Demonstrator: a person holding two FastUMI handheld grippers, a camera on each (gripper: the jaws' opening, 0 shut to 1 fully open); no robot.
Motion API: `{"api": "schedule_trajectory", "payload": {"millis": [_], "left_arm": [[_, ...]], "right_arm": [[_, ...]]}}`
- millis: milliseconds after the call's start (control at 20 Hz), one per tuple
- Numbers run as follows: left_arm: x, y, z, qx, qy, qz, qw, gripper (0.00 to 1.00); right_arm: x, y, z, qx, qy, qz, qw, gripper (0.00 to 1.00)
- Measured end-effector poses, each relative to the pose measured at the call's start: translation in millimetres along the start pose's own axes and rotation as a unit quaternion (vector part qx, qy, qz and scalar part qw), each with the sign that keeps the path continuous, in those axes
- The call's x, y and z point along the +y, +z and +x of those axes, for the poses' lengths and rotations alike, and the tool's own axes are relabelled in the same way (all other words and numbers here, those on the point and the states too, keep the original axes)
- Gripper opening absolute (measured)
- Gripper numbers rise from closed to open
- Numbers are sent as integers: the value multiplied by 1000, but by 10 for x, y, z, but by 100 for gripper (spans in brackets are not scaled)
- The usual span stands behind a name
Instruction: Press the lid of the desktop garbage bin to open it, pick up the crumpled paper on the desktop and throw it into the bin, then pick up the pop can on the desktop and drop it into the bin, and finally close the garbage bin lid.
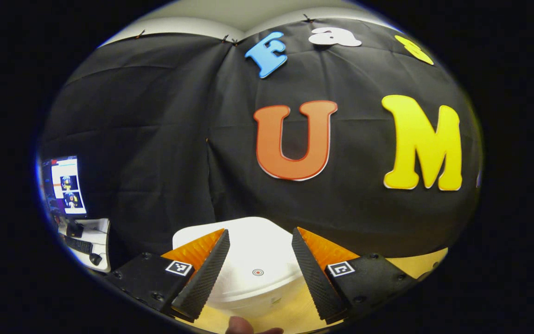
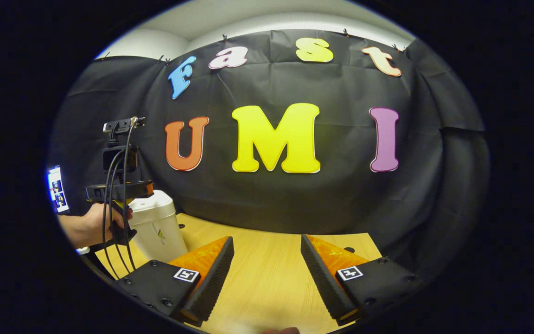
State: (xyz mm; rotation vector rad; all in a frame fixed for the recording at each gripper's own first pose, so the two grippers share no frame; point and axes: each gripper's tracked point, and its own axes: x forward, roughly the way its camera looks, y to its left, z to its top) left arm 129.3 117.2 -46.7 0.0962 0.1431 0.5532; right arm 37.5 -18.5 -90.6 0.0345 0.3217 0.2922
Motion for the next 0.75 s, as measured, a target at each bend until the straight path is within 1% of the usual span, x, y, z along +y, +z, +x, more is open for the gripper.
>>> {"api": "schedule_trajectory", "payload": {"millis": [50,200,350,550,700,750], "left_arm": [[-59,119,-73,-15,-22,7,1000,90],[-260,467,-367,-48,-91,6,995,89],[-568,636,-742,-63,-169,-9,984,89],[-727,751,-1157,-85,-230,-19,969,89],[-802,832,-1443,-104,-261,-19,959,89],[-837,831,-1539,-110,-271,-20,956,89]], "right_arm": [[30,57,-13,-9,-4,-1,1000,92],[128,244,-100,-34,-15,8,999,92],[174,468,-186,-64,-24,1,998,92],[208,659,-293,-91,-35,-4,995,92],[159,730,-346,-105,-57,-9,993,92],[160,761,-364,-109,-61,-8,992,91]]}}
